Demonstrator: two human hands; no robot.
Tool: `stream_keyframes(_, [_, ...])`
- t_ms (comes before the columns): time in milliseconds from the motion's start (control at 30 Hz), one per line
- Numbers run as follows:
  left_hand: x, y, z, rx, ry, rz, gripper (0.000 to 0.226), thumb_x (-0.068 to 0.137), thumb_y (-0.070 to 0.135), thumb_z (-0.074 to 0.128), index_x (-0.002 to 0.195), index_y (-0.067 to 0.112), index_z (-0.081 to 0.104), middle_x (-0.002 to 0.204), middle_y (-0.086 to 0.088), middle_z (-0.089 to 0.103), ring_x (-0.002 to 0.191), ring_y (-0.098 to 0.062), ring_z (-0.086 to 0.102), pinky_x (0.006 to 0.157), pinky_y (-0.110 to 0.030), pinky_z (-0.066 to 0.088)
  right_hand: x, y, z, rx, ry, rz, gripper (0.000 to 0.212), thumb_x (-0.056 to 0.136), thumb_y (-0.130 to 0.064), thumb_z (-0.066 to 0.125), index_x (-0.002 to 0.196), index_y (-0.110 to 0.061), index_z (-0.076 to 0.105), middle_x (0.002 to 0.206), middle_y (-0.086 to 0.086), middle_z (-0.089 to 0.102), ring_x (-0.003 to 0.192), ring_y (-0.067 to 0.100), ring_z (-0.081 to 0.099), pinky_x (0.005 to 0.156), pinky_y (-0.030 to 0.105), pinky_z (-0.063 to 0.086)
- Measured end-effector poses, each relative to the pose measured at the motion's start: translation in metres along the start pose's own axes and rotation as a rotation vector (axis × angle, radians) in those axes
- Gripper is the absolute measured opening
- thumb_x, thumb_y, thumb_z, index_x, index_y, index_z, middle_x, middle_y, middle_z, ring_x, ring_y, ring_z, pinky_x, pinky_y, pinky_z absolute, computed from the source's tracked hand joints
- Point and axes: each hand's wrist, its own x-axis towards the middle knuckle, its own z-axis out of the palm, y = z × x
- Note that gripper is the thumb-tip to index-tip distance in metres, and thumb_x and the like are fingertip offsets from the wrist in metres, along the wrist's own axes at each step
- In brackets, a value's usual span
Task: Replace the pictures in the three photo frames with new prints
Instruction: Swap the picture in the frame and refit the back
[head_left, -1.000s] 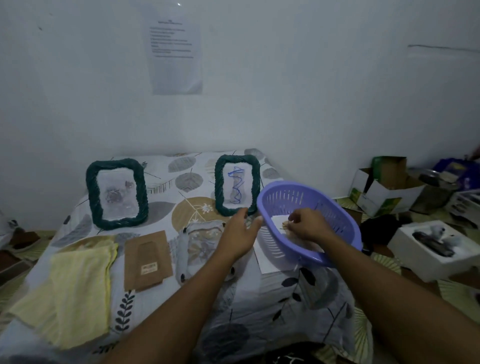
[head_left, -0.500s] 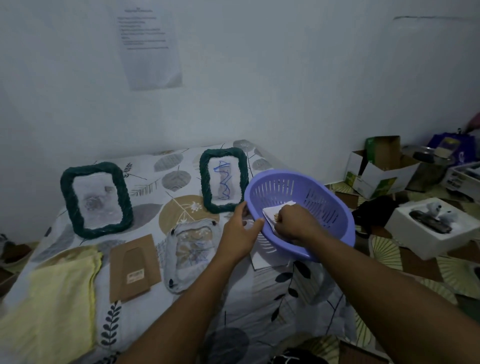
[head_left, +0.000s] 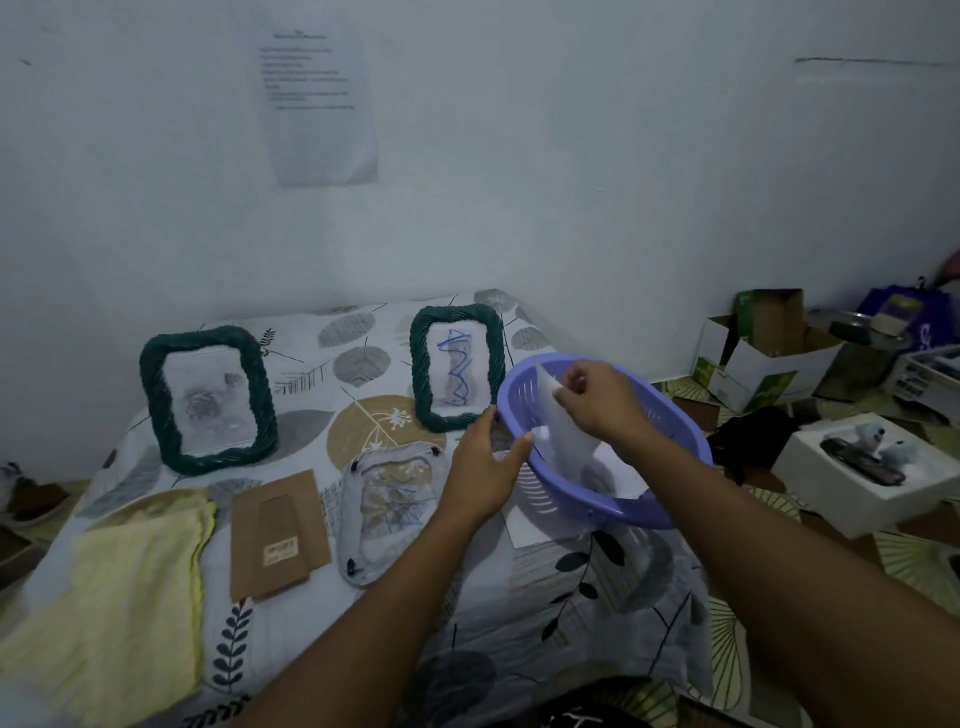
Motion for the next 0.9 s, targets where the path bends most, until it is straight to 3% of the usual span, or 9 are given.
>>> stream_keyframes(100, [-0.002,-0.001,-0.014,-0.072,0.113,-0.112,0.055,0.096,0.046,0.046,0.144,0.02,0.038,0.131,0.0,0.055,0.112,-0.014,0.053,0.091,-0.031,0.041,-0.011,-0.034,0.006,0.384,0.027,0.004,0.012,0.087,-0.017,0.065,0.081,-0.025,0.059,0.075,-0.003,0.062,0.066,0.01,0.052,0.056,0.024,0.04])
stream_keyframes(200, [-0.009,-0.003,-0.041,-0.378,0.187,-0.227,0.039,0.098,0.037,0.049,0.131,0.019,0.05,0.117,-0.002,0.064,0.101,-0.018,0.063,0.087,-0.039,0.053,-0.027,-0.058,0.029,0.532,-0.003,-0.009,0.019,0.083,-0.009,0.064,0.086,-0.026,0.056,0.067,-0.006,0.06,0.062,0.01,0.051,0.056,0.025,0.039])
stream_keyframes(300, [-0.016,-0.015,-0.073,-0.451,0.288,-0.227,0.026,0.092,0.018,0.061,0.118,0.017,0.056,0.11,-0.009,0.068,0.093,-0.021,0.067,0.081,-0.041,0.057,-0.037,-0.063,0.06,0.512,-0.025,-0.006,0.02,0.083,-0.007,0.067,0.088,-0.024,0.057,0.077,-0.004,0.061,0.068,0.012,0.055,0.061,0.027,0.044])
stream_keyframes(367, [-0.022,-0.028,-0.093,-0.266,0.375,-0.208,0.035,0.087,0.013,0.066,0.119,0.019,0.056,0.103,-0.007,0.068,0.088,-0.02,0.066,0.075,-0.037,0.058,-0.042,-0.058,0.081,0.448,-0.073,0.008,0.017,0.083,-0.009,0.069,0.091,-0.021,0.061,0.081,-0.003,0.06,0.076,0.015,0.058,0.066,0.03,0.049])
stream_keyframes(467, [-0.034,-0.048,-0.113,0.146,0.399,-0.177,0.043,0.081,0.018,0.07,0.12,0.027,0.055,0.083,0.01,0.062,0.073,-0.007,0.06,0.059,-0.019,0.047,-0.05,-0.049,0.111,0.32,-0.165,-0.043,0.018,0.083,-0.01,0.071,0.1,-0.015,0.065,0.078,-0.005,0.057,0.076,0.017,0.058,0.061,0.025,0.049])
stream_keyframes(600, [-0.048,-0.072,-0.119,0.535,0.258,-0.118,0.041,0.082,0.027,0.069,0.122,0.024,0.06,0.08,0.006,0.062,0.081,-0.015,0.058,0.075,-0.029,0.05,-0.06,-0.039,0.136,0.003,-0.196,-0.201,0.026,0.084,-0.02,0.068,0.11,-0.017,0.067,0.091,0.001,0.063,0.087,0.018,0.06,0.076,0.028,0.049])
stream_keyframes(700, [-0.054,-0.087,-0.12,0.777,0.231,-0.074,0.041,0.083,0.036,0.065,0.122,0.023,0.062,0.107,-0.001,0.064,0.104,-0.021,0.051,0.089,-0.038,0.045,-0.068,-0.027,0.148,-0.164,-0.229,-0.299,0.028,0.087,-0.03,0.062,0.113,-0.02,0.066,0.108,0.004,0.055,0.111,0.021,0.046,0.088,0.033,0.043])
stream_keyframes(767, [-0.057,-0.094,-0.121,0.85,0.225,-0.042,0.037,0.085,0.039,0.059,0.119,0.025,0.062,0.115,0.0,0.057,0.111,-0.021,0.042,0.095,-0.04,0.038,-0.073,-0.018,0.153,-0.156,-0.212,-0.327,0.03,0.089,-0.034,0.06,0.115,-0.02,0.065,0.115,0.002,0.049,0.116,0.019,0.04,0.093,0.032,0.039])
stream_keyframes(900, [-0.063,-0.104,-0.129,0.74,0.167,0.016,0.034,0.091,0.037,0.053,0.121,0.025,0.062,0.121,0.005,0.054,0.114,-0.016,0.037,0.099,-0.04,0.032,-0.077,-0.008,0.155,-0.092,-0.174,-0.368,0.034,0.091,-0.035,0.058,0.119,-0.017,0.065,0.117,0.001,0.045,0.11,0.019,0.046,0.093,0.03,0.039])
